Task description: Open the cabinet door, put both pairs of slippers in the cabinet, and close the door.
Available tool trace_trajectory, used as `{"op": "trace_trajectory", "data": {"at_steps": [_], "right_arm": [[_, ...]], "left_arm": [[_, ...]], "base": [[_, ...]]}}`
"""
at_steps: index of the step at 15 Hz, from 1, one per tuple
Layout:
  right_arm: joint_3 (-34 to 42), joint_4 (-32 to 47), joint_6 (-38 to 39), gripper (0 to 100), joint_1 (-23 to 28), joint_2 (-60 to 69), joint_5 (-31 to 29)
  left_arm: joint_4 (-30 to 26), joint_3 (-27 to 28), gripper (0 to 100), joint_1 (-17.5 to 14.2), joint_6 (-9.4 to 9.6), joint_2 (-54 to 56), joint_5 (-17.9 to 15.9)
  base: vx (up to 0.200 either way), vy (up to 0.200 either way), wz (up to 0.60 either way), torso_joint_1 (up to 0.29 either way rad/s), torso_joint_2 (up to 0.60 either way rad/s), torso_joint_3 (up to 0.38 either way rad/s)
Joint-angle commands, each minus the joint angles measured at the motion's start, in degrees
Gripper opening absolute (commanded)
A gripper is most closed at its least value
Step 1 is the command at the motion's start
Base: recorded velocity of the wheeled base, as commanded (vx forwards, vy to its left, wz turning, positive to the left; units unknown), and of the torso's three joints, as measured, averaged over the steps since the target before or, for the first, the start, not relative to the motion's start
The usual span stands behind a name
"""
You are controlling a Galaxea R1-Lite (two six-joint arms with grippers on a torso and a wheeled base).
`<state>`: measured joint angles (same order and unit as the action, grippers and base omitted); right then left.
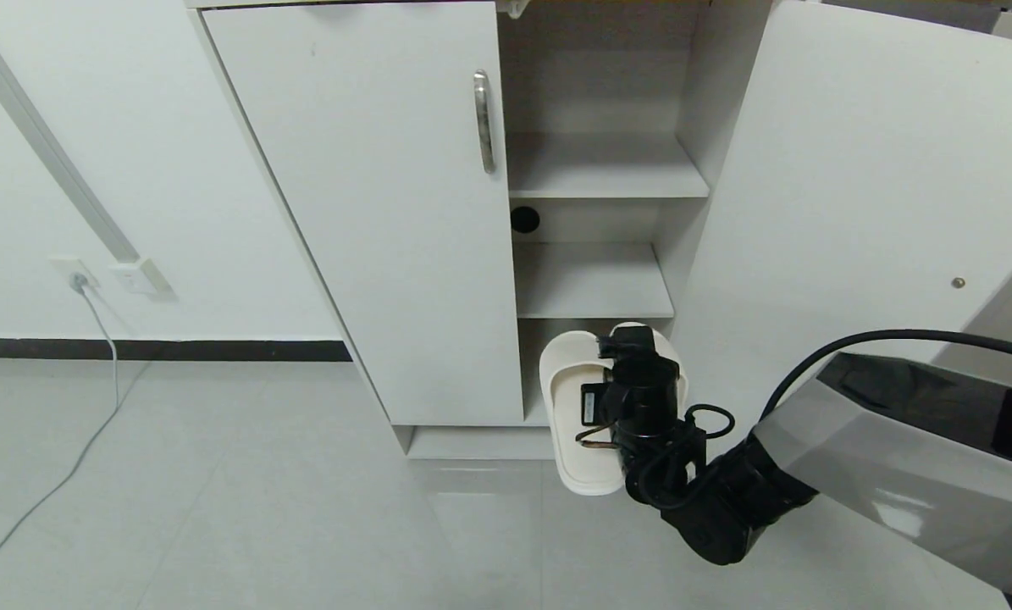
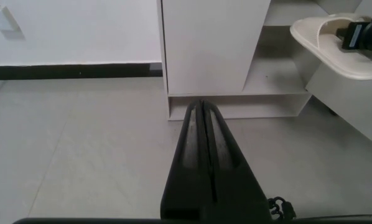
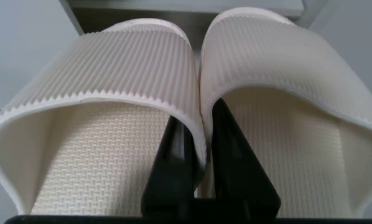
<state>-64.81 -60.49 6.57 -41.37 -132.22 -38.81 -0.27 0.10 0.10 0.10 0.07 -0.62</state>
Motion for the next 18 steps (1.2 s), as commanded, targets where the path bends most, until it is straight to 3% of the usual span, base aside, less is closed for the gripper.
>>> {"op": "trace_trajectory", "data": {"at_steps": [1,6,18], "right_arm": [[0.0,-0.2,-0.1,0,0.4,-0.6,0.1],[0.6,-1.0,-0.3,0,0.3,0.7,0.1],[0.6,-1.0,-1.4,0,0.2,1.3,0.1]], "left_arm": [[0.0,0.0,0,0.0,-0.01,-0.1,0.0],[0.0,0.0,0,0.0,0.08,-0.1,0.0],[0.0,0.0,0,0.0,0.08,-0.1,-0.1]], "base": [[0.0,0.0,0.0,0.0,0.0,0.0],[0.0,0.0,0.0,0.0,0.0,0.0],[0.2,0.0,0.0,0.002,0.0,0.002]]}}
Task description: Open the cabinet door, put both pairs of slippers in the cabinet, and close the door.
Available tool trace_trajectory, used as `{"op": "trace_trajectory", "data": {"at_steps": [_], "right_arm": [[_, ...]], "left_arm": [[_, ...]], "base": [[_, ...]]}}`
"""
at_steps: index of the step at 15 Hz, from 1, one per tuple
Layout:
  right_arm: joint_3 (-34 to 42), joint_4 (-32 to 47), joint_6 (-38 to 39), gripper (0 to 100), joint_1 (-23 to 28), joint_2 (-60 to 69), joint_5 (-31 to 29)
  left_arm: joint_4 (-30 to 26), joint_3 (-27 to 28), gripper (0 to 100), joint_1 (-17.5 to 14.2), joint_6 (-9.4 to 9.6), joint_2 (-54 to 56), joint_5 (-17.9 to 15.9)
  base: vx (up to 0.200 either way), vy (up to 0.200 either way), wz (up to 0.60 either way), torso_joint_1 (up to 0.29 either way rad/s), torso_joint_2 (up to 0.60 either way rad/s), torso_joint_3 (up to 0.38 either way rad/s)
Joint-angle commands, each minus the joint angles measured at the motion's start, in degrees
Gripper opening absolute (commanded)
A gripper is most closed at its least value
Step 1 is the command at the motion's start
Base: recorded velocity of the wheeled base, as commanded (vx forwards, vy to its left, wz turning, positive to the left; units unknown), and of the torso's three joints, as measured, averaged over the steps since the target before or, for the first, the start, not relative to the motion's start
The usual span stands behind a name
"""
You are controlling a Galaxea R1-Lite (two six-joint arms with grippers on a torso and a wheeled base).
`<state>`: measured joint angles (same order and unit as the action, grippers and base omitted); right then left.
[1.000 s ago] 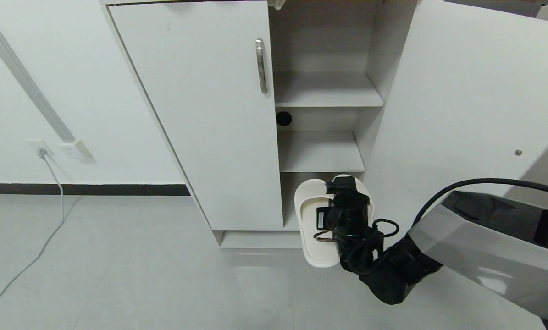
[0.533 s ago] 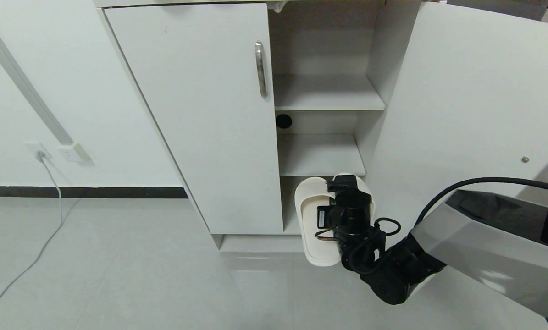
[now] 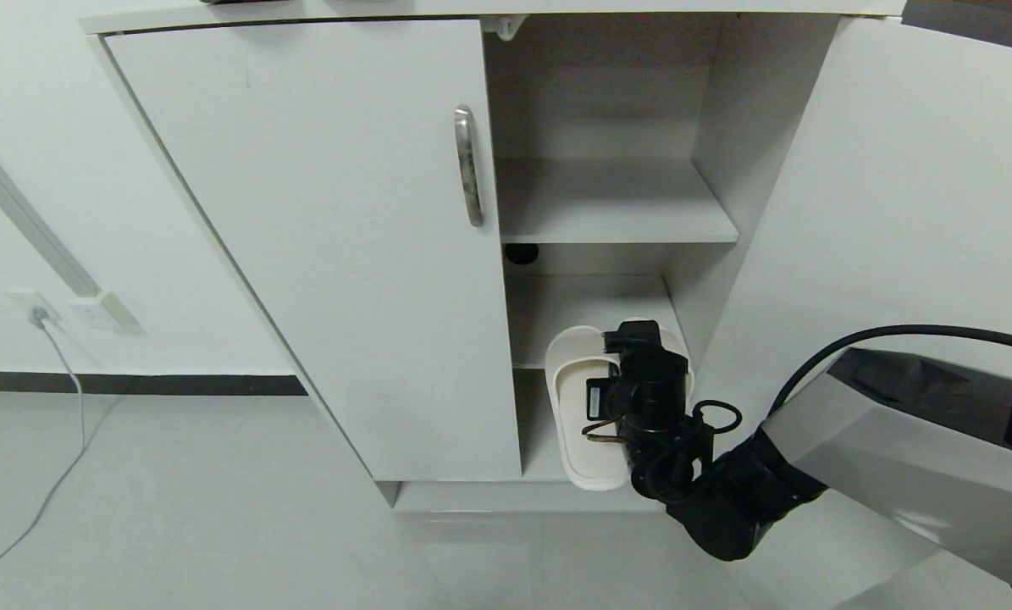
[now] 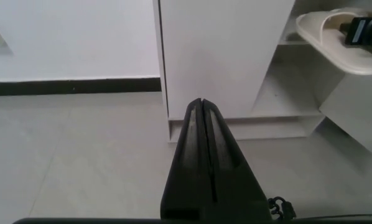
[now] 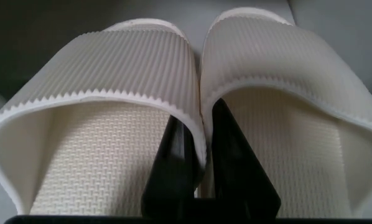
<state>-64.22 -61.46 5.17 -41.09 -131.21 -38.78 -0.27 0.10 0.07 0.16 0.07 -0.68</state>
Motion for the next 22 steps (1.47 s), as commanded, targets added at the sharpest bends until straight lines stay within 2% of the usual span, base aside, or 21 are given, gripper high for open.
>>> {"op": "trace_trajectory", "data": {"at_steps": [1,3,9,12,16,20,22], "right_arm": [[0.0,-0.1,0.0,0,0.0,0.1,0.0],[0.1,-0.1,0.0,0,0.0,-0.5,0.1],[-2.9,-0.2,0.2,0,1.4,-3.9,2.4],[-7.8,0.2,-0.1,0,3.6,-7.4,4.8],[-16.6,3.0,-1.7,0,5.4,-11.6,5.1],[-29.0,10.8,-1.9,0,6.9,-15.0,5.1],[-32.4,12.9,-1.9,0,7.2,-15.1,5.1]], "left_arm": [[0.0,0.0,0,0.0,0.02,-0.1,0.0],[0.0,0.0,0,0.0,0.02,-0.1,0.0],[0.0,0.0,0,0.0,-0.07,-0.1,0.1],[0.0,0.0,0,0.0,-0.07,-0.1,0.1],[0.0,0.0,0,0.0,-0.07,-0.1,0.1],[0.0,0.0,0,0.0,-0.07,-0.1,0.1],[0.0,0.0,0,0.0,-0.07,-0.1,0.1]], "base": [[0.2,0.0,0.0,0.007,0.0,0.002],[0.2,0.0,0.0,0.0,0.0,0.002],[0.0,0.0,0.0,0.0,0.0,0.0],[0.0,0.0,0.0,0.0,0.0,0.0],[0.0,0.0,0.0,0.0,0.0,0.0],[0.0,0.0,0.0,0.0,0.0,0.0],[0.0,0.0,0.0,0.0,0.0,0.0]]}}
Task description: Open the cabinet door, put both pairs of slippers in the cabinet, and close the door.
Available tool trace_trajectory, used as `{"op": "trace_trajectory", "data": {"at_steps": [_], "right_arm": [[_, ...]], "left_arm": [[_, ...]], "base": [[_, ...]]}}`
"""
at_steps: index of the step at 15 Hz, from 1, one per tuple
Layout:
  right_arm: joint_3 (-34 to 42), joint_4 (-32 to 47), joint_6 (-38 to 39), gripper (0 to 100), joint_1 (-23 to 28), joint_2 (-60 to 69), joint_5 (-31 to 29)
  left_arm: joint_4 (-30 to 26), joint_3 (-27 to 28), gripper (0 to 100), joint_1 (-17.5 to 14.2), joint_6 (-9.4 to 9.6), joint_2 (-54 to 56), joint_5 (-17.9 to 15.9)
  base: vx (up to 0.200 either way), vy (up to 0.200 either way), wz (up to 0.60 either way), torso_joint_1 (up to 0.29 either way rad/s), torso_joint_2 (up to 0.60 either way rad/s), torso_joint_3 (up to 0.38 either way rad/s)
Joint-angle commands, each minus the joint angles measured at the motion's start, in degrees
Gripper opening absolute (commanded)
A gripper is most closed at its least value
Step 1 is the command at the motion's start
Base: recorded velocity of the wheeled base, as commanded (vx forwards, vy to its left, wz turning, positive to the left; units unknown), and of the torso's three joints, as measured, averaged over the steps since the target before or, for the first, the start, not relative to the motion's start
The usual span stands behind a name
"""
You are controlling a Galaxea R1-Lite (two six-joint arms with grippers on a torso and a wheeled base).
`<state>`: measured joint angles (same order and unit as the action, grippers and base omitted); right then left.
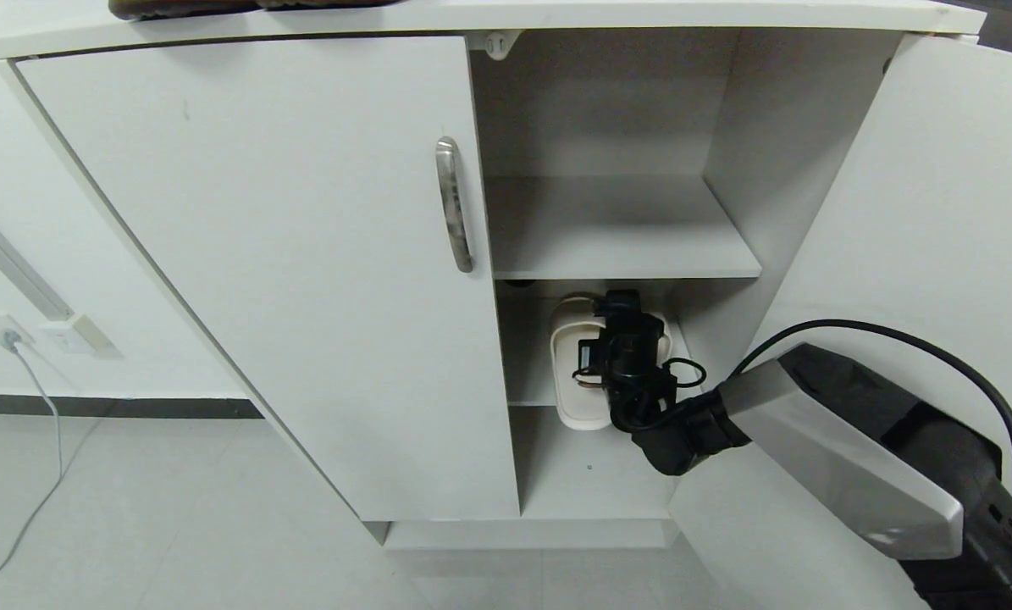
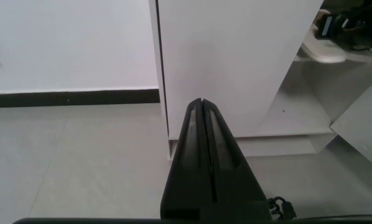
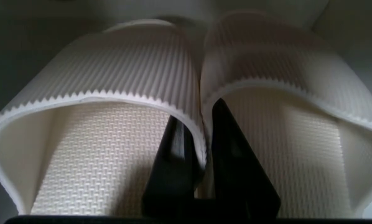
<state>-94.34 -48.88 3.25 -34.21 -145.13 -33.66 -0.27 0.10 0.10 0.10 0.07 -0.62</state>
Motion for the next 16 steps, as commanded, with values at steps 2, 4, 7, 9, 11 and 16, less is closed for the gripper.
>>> {"op": "trace_trajectory", "data": {"at_steps": [2,4,7,9,11,16], "right_arm": [[-4.7,2.0,-0.1,0,0.5,-1.4,0.0],[-7.3,3.8,-0.4,0,1.0,-2.3,0.0],[-10.2,5.3,-1.1,0,1.5,-3.7,0.0],[-11.1,5.4,-1.1,0,1.7,-4.5,0.0],[-11.3,5.5,-1.1,0,1.8,-5.1,0.0],[-11.3,5.6,-1.1,0,2.0,-5.2,0.0]], "left_arm": [[0.0,0.0,0,0.0,-0.1,-0.1,0.0],[0.0,0.0,0,0.0,-0.1,-0.1,0.0],[0.0,0.0,0,0.0,-0.1,-0.1,0.0],[0.0,0.0,0,0.0,-0.1,-0.1,0.0],[0.0,0.0,0,0.0,-0.01,-0.1,0.0],[0.0,0.0,0,0.0,-0.1,-0.1,0.1]], "base": [[0.0,0.0,0.0,0.0,0.0,0.0],[0.0,0.0,0.0,0.0,0.0,0.0],[0.0,0.0,0.0,0.0,0.0,0.0],[0.0,0.0,0.0,0.0,0.0,0.0],[0.0,0.0,0.0,0.0,0.0,0.0],[0.0,0.0,0.0,0.0,0.0,0.0]]}}
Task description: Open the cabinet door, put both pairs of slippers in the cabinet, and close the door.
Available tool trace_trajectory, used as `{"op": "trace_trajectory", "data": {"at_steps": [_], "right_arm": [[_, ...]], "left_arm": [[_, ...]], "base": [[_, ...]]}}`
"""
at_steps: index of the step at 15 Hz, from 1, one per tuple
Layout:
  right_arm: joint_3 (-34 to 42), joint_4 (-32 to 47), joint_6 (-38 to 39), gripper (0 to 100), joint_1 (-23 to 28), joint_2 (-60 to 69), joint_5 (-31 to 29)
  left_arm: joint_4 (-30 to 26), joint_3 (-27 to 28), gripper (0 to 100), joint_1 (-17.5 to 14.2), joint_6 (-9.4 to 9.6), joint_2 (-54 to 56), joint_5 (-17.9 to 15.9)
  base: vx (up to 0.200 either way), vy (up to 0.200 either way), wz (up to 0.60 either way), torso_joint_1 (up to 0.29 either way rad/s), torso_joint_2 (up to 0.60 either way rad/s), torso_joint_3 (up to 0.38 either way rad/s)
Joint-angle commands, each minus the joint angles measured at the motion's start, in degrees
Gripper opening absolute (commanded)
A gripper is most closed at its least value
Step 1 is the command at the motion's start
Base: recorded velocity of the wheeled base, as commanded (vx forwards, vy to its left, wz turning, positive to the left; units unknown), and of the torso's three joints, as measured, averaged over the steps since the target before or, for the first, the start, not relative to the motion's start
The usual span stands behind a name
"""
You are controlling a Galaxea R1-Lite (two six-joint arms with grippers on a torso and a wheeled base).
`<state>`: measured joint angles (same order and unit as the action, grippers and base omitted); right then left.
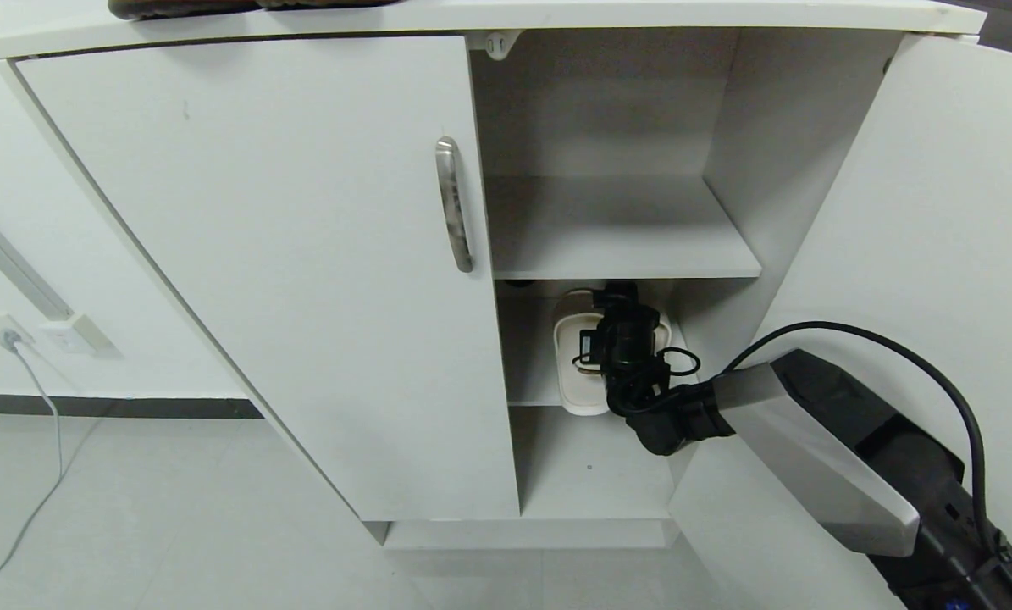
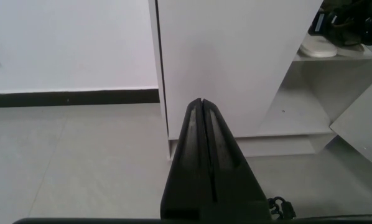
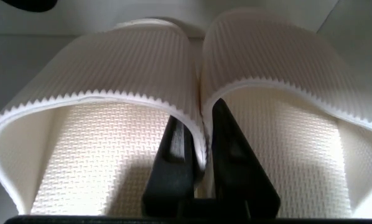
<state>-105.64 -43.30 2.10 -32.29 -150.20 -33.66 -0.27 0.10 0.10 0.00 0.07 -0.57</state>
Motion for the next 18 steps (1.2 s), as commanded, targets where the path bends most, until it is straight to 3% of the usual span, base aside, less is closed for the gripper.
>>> {"op": "trace_trajectory", "data": {"at_steps": [1,7,8,13,18], "right_arm": [[0.0,0.0,0.0,0,0.0,-0.1,0.0],[0.0,0.0,0.0,0,0.0,-0.9,0.0],[0.1,0.1,-0.1,100,0.0,-0.9,0.0],[6.4,-0.6,0.0,100,-0.4,2.6,-0.1],[22.5,-9.3,-0.9,100,-3.0,12.4,-0.4]], "left_arm": [[0.0,0.0,0,0.0,0.0,-0.1,0.0],[0.0,0.0,0,0.0,0.0,-0.1,0.0],[0.0,0.0,0,0.0,0.0,-0.1,0.0],[0.0,0.0,0,0.0,0.0,-0.1,0.0],[0.0,0.0,0,0.0,0.0,-0.1,0.0]], "base": [[0.0,0.0,0.0,0.0,0.0,0.0],[0.0,0.0,0.0,0.0,0.0,0.0],[0.0,0.0,0.0,0.0,0.0,0.0],[0.0,0.0,0.0,0.0,0.0,0.0],[0.0,0.0,0.0,0.0,0.0,0.0]]}}
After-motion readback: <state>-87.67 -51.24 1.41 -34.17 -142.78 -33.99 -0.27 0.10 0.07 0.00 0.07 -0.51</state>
